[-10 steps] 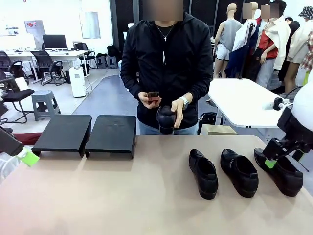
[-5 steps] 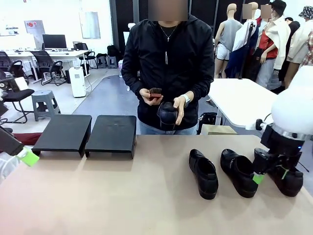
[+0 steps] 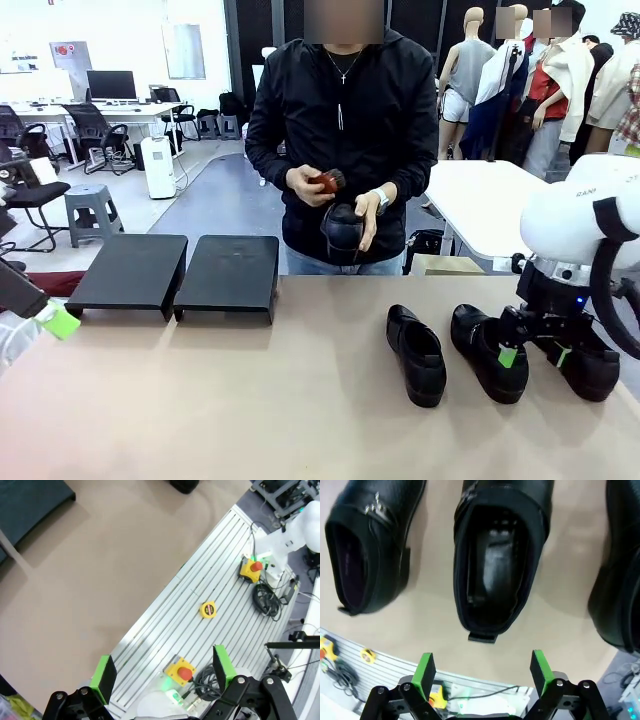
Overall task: Organize the shoes by placing them on the stand.
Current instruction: Pick up one Shoe and place it in the middle of the table.
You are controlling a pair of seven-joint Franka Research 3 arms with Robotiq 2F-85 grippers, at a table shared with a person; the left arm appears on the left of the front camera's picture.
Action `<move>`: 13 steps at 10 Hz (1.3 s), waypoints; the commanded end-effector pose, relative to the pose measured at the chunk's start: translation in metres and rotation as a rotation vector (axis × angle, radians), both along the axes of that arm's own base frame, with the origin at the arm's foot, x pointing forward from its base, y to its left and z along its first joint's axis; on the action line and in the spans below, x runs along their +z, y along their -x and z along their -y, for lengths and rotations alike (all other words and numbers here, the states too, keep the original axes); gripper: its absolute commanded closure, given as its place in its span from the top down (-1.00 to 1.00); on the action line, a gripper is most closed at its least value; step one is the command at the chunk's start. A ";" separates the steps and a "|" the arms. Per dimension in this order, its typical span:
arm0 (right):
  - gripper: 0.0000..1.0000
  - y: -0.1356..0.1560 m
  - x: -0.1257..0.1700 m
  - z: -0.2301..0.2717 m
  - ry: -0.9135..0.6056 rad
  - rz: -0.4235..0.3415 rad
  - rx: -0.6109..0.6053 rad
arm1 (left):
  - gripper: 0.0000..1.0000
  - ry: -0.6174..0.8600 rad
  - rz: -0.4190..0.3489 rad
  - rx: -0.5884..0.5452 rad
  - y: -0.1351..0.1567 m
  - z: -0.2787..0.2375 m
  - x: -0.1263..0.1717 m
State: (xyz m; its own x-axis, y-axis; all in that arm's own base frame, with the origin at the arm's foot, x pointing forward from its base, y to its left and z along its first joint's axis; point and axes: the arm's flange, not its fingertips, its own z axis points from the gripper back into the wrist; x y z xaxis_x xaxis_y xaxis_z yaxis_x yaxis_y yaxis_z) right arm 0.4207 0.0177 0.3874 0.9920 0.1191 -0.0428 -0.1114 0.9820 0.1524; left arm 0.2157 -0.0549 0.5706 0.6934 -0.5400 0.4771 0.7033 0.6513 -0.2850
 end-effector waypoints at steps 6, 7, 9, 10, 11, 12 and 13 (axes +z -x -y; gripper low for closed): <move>1.00 -0.064 -0.021 0.015 -0.002 0.028 -0.139 | 1.00 0.017 0.012 -0.016 -0.002 0.000 0.001; 1.00 -0.067 -0.028 0.014 0.008 0.019 -0.162 | 1.00 0.017 0.012 -0.016 -0.002 0.000 0.001; 1.00 -0.068 -0.041 0.014 0.043 -0.002 -0.214 | 1.00 0.017 0.012 -0.016 -0.002 0.000 0.001; 1.00 -0.068 -0.045 0.016 0.050 -0.007 -0.232 | 1.00 0.017 0.012 -0.016 -0.002 0.000 0.001; -0.20 -0.068 -0.048 0.017 0.052 -0.014 -0.238 | 1.00 0.017 0.012 -0.016 -0.002 0.000 0.001; -1.00 -0.069 -0.048 0.017 0.034 -0.017 -0.231 | 1.00 0.017 0.012 -0.016 -0.002 0.000 0.001; -1.00 -0.069 -0.049 0.017 0.041 -0.018 -0.237 | 1.00 0.017 0.012 -0.016 -0.002 0.000 0.001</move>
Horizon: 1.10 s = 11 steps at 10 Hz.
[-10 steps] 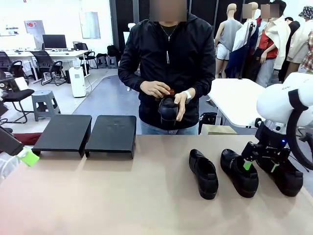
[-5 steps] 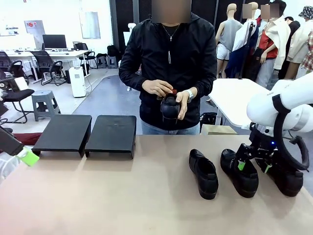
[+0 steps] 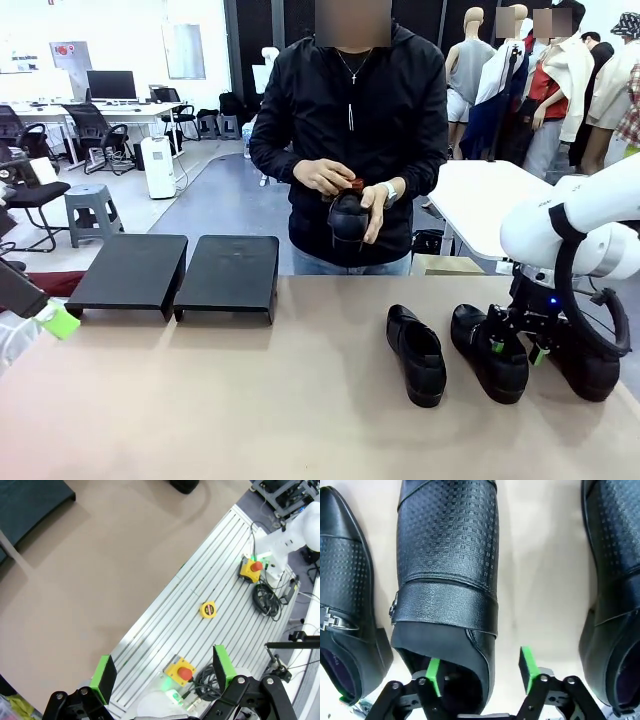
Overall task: Organize the shoes by placing them on the stand.
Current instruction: Pick up one Shoe and place it in the middle of the table.
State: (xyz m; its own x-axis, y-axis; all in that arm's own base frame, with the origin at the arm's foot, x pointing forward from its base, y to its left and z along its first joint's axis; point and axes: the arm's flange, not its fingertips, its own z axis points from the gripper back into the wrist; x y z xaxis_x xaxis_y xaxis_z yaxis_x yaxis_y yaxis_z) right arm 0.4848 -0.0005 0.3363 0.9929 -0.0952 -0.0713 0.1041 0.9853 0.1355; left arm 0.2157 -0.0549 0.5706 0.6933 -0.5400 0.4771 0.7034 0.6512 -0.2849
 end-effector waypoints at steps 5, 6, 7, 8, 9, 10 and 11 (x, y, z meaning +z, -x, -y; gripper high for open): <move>-1.00 -0.004 0.002 0.000 0.030 0.002 -0.037 | 1.00 0.017 0.012 -0.016 -0.002 0.000 0.001; -1.00 -0.004 0.002 0.001 0.030 0.001 -0.042 | 1.00 0.017 0.012 -0.016 -0.002 0.000 0.001; -1.00 -0.003 0.003 0.001 0.035 0.001 -0.045 | 1.00 0.017 0.012 -0.016 -0.002 0.000 0.001; -1.00 0.000 0.007 0.001 0.038 0.008 -0.046 | 1.00 0.017 0.012 -0.016 -0.002 0.000 0.001; -1.00 0.004 0.016 0.001 0.029 0.021 -0.044 | 1.00 0.017 0.012 -0.016 -0.002 0.000 0.001; -1.00 0.016 0.038 0.004 0.012 0.036 -0.048 | 1.00 0.017 0.012 -0.016 -0.002 0.000 0.001; -1.00 0.034 0.068 0.010 -0.008 0.046 -0.054 | 1.00 0.017 0.012 -0.016 -0.002 0.000 0.001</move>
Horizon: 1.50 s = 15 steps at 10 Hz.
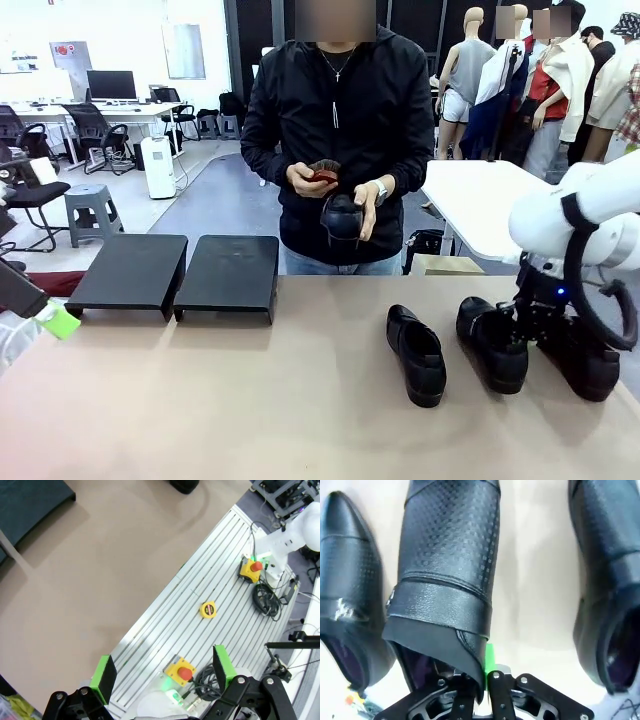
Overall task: Organize the shoes by placing them on the stand.
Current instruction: Pick up one Shoe and place it in the middle of the table.
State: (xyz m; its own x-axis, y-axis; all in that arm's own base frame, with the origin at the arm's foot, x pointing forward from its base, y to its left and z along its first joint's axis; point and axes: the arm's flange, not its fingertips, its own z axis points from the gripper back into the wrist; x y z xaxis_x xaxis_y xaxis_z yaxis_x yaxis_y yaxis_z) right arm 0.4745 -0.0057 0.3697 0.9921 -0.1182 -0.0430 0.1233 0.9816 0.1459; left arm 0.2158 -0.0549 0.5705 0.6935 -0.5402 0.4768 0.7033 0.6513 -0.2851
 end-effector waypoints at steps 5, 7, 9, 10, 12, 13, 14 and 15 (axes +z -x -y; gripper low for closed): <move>-1.00 0.186 0.171 0.001 -0.050 0.113 -0.029 | 1.00 0.017 0.012 -0.016 -0.002 0.000 0.001; -1.00 0.212 0.170 -0.009 0.001 0.255 -0.136 | 1.00 0.017 0.012 -0.016 -0.002 0.000 0.001; -1.00 0.193 0.180 0.001 -0.057 0.115 0.011 | 1.00 0.017 0.012 -0.016 -0.002 0.000 0.001; -1.00 0.219 0.185 -0.004 -0.034 0.176 -0.033 | 1.00 0.017 0.012 -0.016 -0.002 0.000 0.001; -1.00 0.191 0.183 -0.054 -0.088 0.168 -0.096 | 1.00 0.017 0.012 -0.016 -0.002 0.000 0.001; -1.00 0.182 0.189 -0.085 -0.101 0.174 -0.094 | 1.00 0.017 0.012 -0.016 -0.002 0.000 0.001; -1.00 0.177 0.192 -0.099 -0.112 0.164 -0.086 | 1.00 0.017 0.012 -0.016 -0.002 0.000 0.001; -1.00 0.176 0.196 -0.078 -0.098 0.159 -0.135 | 1.00 0.017 0.012 -0.016 -0.002 0.000 0.001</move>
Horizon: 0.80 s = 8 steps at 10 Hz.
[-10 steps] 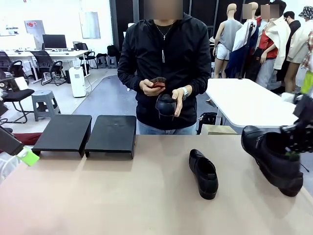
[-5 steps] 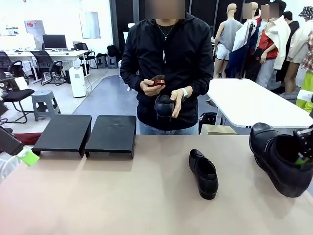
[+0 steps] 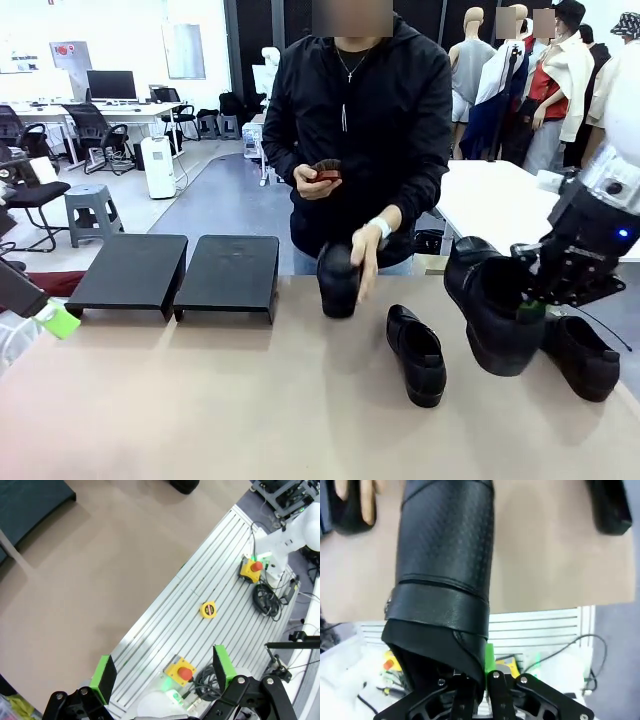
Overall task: Organize the shoes by placing them on the stand.
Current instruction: Pick up one Shoe and place it in the middle of the table.
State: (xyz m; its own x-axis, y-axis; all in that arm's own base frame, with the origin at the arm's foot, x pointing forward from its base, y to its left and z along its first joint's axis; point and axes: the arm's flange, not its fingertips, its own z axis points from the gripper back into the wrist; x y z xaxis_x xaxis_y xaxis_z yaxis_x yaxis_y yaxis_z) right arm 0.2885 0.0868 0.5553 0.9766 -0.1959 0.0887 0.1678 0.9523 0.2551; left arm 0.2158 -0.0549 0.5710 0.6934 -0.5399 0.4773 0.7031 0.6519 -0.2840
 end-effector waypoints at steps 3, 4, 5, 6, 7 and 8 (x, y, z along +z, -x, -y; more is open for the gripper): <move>-1.00 0.032 0.012 0.131 0.054 -0.115 -0.205 | 1.00 0.018 0.011 -0.016 -0.002 0.000 0.001; -1.00 0.043 0.005 0.173 0.038 -0.134 -0.356 | 1.00 0.018 0.011 -0.016 -0.002 0.000 0.001; -1.00 0.046 -0.003 0.194 0.002 -0.139 -0.436 | 1.00 0.018 0.011 -0.016 -0.002 0.000 0.001; -1.00 0.048 -0.013 0.203 -0.030 -0.123 -0.448 | 1.00 0.018 0.011 -0.016 -0.002 0.000 0.001; -1.00 0.048 -0.021 0.206 -0.049 -0.115 -0.477 | 1.00 0.018 0.011 -0.016 -0.002 0.000 0.001; -1.00 0.050 -0.021 0.205 -0.065 -0.100 -0.480 | 1.00 0.018 0.011 -0.016 -0.002 0.000 0.001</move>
